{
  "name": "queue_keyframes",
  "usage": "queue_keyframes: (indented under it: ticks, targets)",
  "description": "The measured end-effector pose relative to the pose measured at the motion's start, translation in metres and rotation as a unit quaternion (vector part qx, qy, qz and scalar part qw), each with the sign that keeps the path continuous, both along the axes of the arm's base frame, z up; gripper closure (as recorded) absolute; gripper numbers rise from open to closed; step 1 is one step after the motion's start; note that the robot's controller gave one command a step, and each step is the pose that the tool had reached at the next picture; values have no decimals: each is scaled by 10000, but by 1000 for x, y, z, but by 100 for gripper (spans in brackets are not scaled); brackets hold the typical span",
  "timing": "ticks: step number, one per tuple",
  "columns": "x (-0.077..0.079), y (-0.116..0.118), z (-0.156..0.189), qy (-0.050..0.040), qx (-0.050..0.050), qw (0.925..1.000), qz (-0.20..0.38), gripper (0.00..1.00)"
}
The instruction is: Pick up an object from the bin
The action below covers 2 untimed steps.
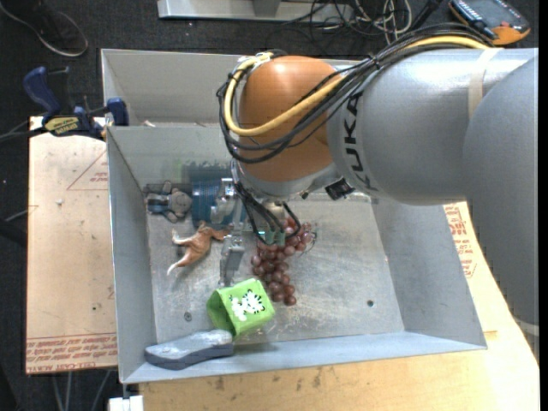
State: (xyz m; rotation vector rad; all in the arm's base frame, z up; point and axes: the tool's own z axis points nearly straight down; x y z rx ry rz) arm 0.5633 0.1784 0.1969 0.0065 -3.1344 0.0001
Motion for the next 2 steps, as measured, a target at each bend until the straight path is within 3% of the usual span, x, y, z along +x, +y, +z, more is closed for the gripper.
queue_keyframes:
  ticks: [1,2]
  targets:
    - [2,-1,5,-38,7,10000,-17,0]
    - [17,-5,-30,-84,22,9997,-250,0]
